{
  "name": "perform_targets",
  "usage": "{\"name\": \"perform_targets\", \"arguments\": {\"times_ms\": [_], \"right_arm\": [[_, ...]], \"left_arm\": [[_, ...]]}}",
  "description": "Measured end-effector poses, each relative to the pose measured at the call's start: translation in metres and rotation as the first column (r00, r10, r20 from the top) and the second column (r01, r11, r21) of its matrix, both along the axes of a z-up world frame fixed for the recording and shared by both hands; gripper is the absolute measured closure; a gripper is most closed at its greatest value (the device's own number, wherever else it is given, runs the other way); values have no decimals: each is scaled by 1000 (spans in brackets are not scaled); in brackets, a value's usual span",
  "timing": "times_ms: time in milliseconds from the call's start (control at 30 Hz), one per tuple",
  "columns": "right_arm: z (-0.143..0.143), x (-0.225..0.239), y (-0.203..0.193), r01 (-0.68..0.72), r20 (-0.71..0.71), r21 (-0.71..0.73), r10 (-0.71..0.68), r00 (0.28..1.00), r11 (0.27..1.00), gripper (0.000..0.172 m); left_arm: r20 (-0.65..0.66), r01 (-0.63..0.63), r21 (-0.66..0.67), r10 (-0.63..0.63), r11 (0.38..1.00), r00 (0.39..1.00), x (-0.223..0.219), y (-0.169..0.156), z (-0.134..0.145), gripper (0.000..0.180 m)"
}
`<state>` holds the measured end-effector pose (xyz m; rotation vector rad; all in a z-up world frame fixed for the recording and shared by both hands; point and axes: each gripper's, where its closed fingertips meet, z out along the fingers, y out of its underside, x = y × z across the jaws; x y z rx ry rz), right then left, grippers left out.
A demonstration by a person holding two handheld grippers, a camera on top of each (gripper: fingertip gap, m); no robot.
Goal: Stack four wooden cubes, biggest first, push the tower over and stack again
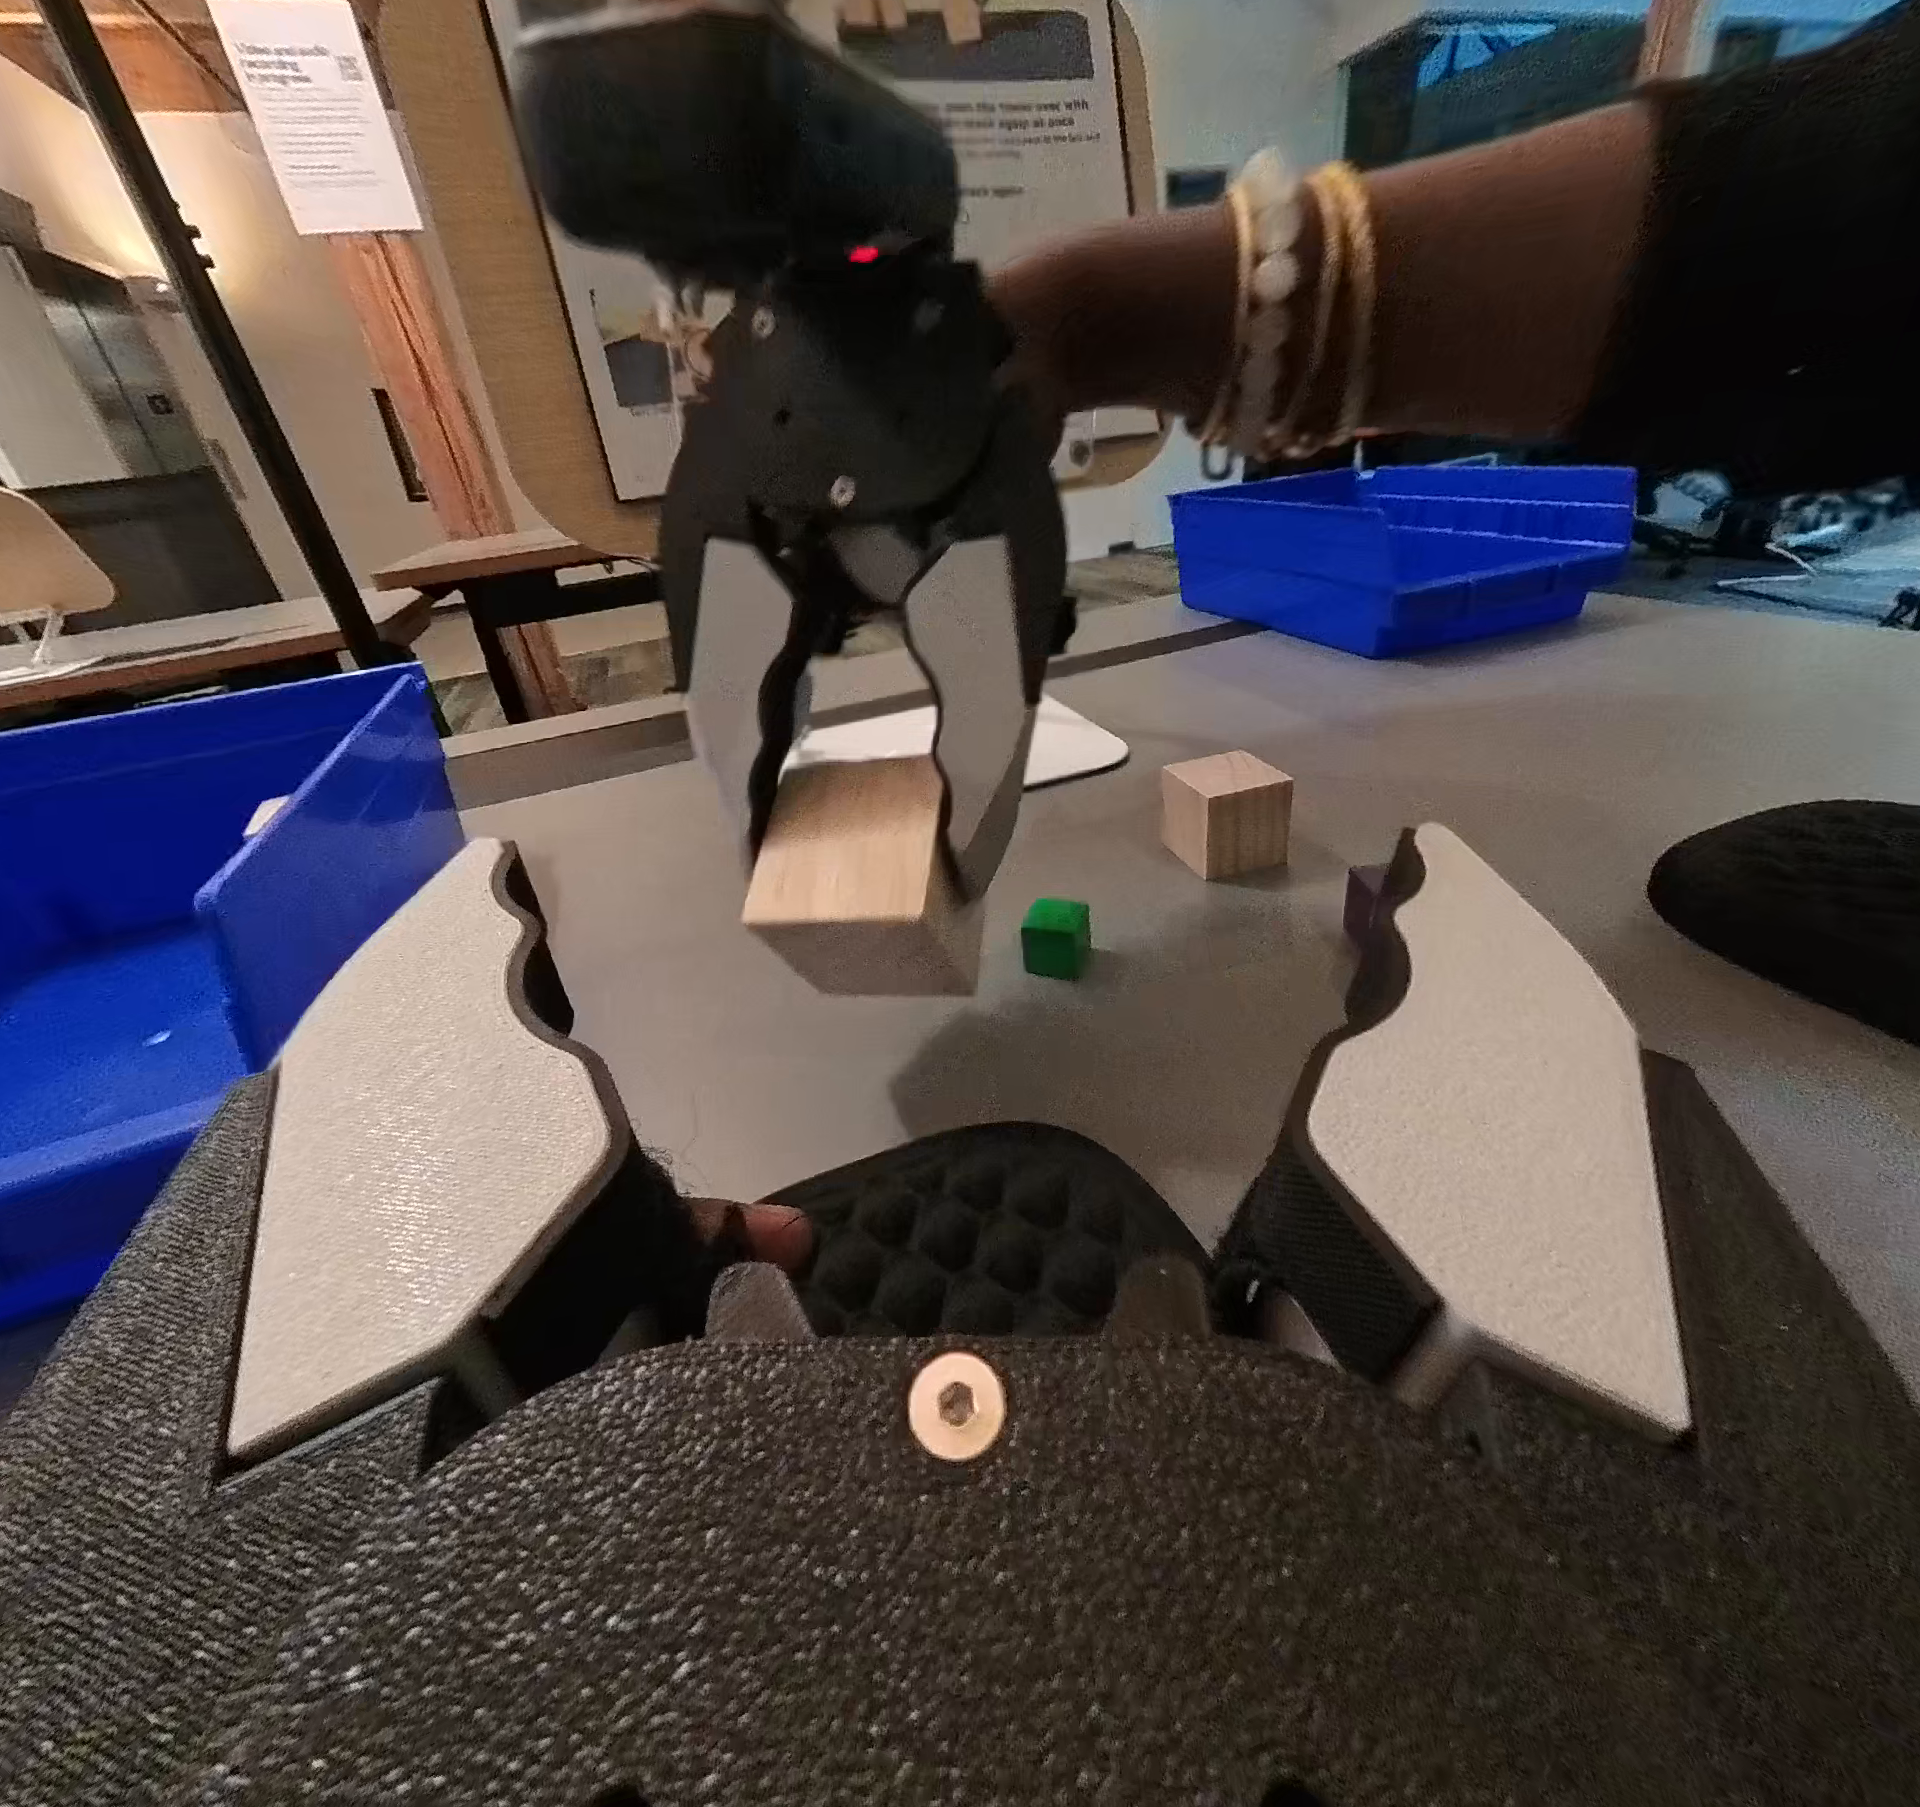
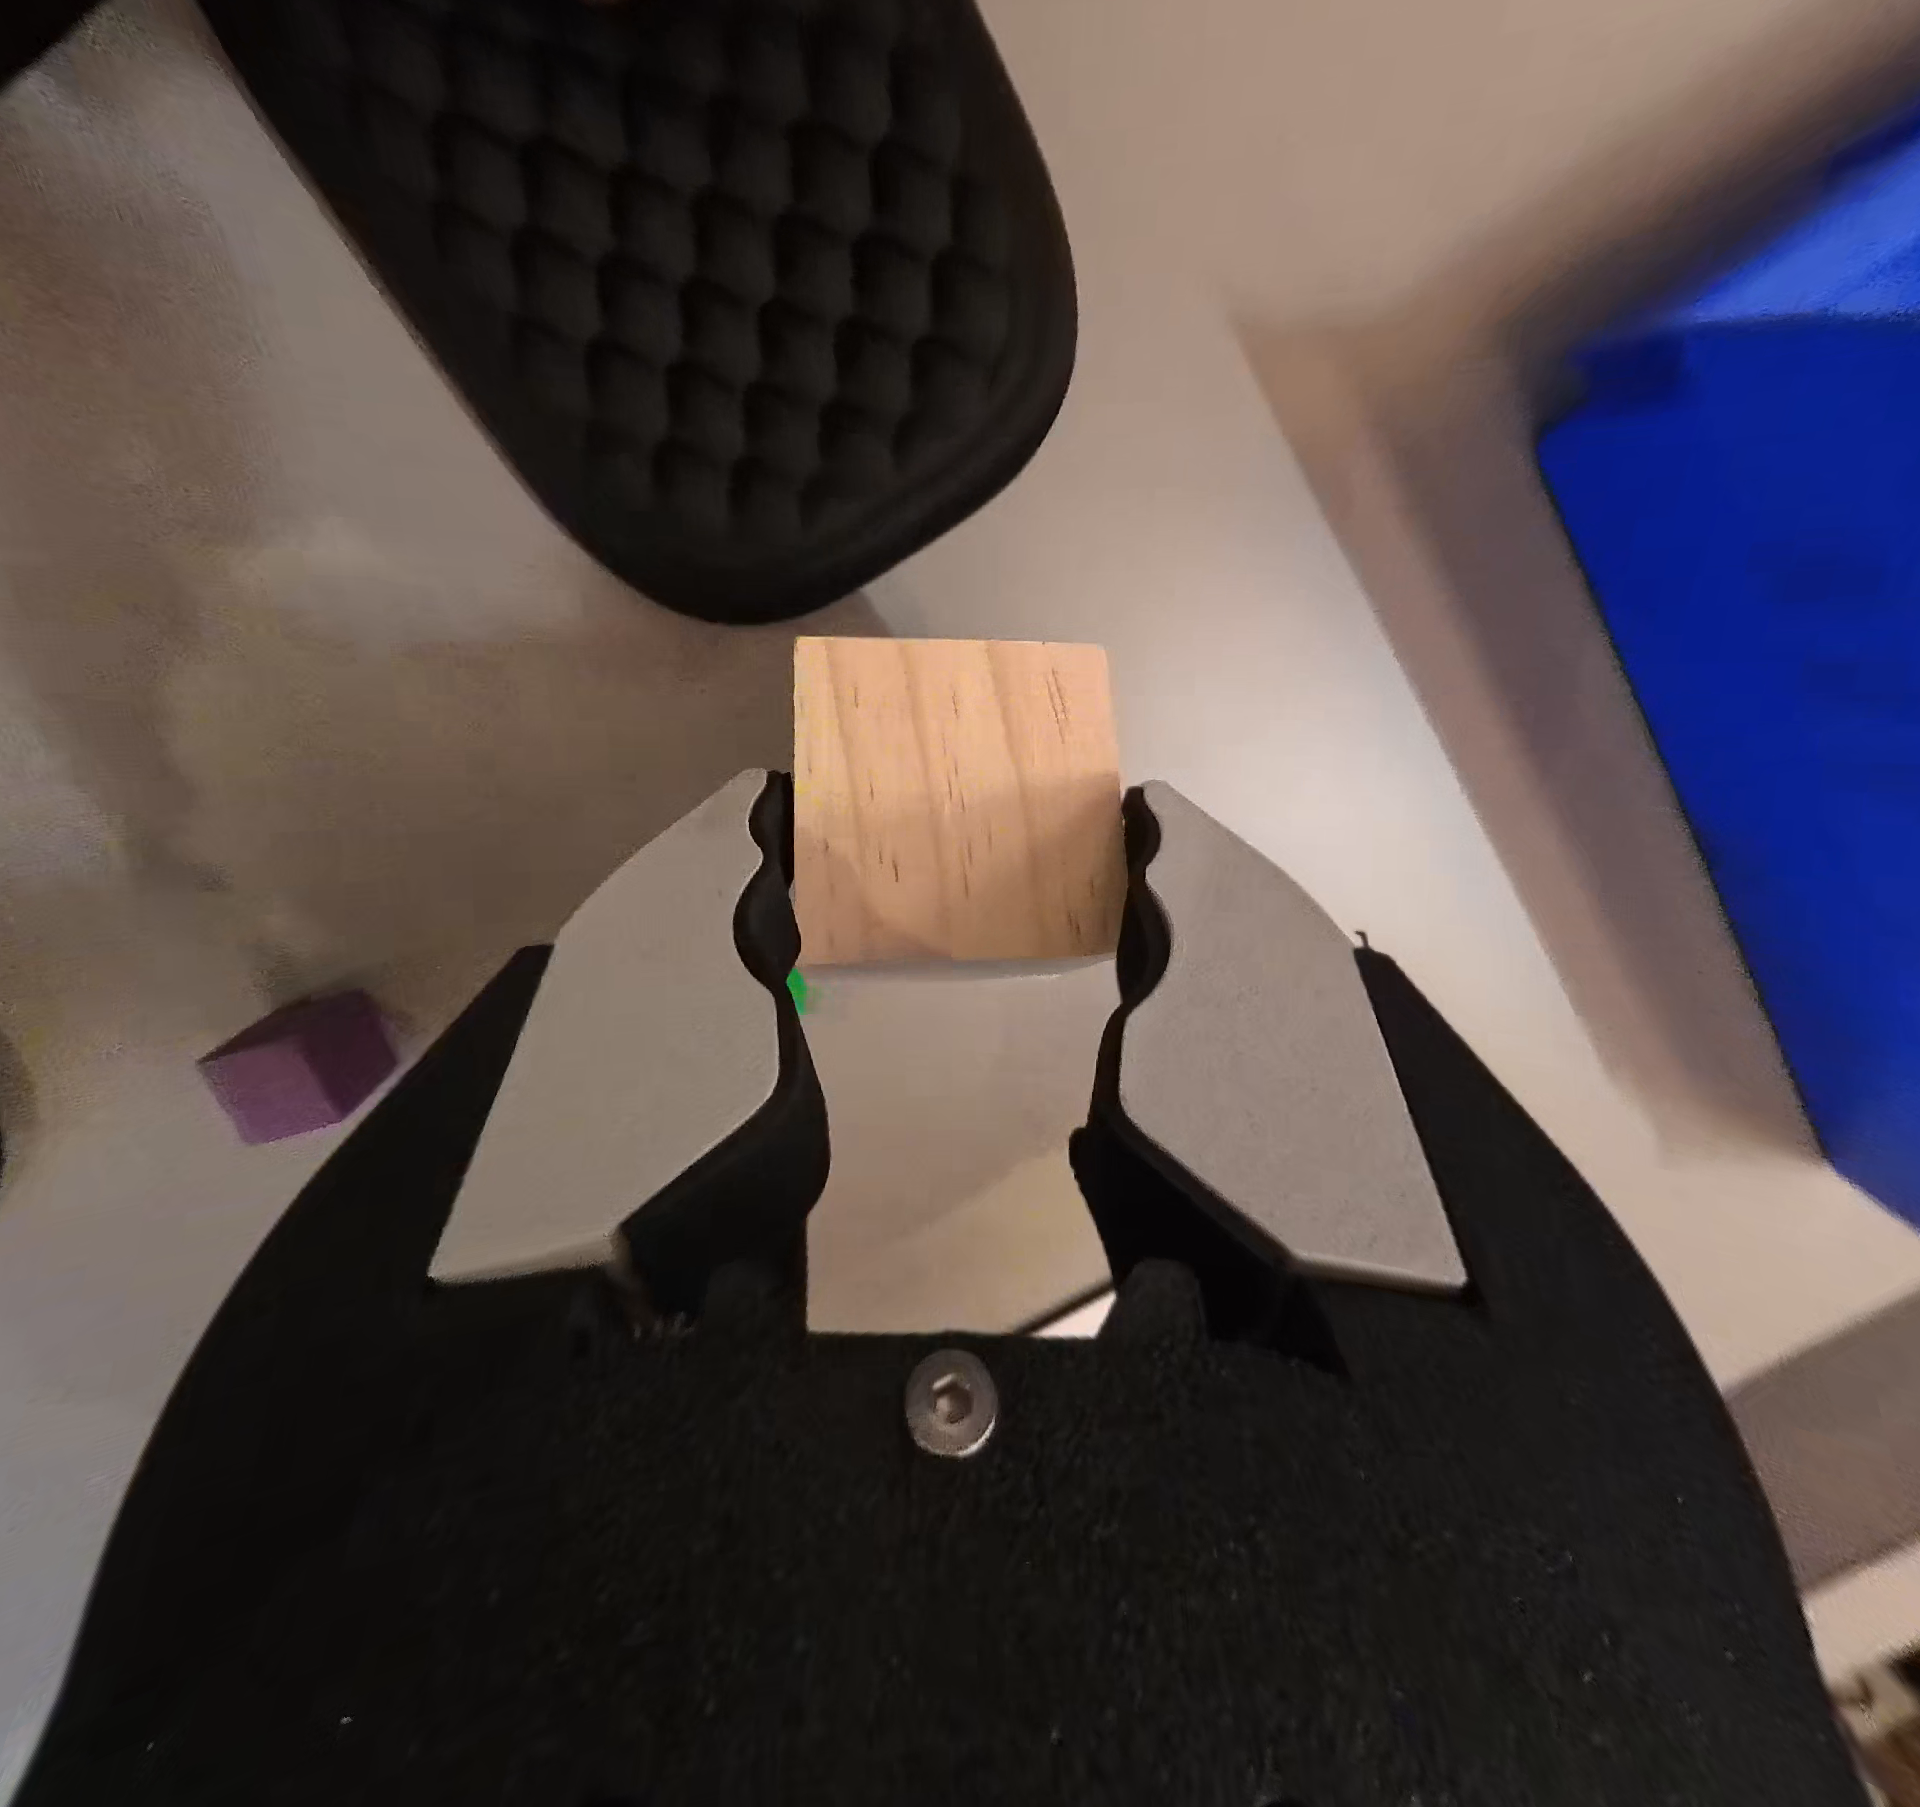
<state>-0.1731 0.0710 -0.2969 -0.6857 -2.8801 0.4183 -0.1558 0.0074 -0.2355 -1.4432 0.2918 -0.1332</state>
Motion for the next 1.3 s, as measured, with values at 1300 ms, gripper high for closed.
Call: {"name": "perform_targets", "arguments": {"times_ms": [1300], "right_arm": [[-25, 166, 78, 874, 59, 154, -888, 457, 460, 94]], "left_arm": [[79, 33, -31, -31, 999, 996, -4, 2, -1, 41]]}}
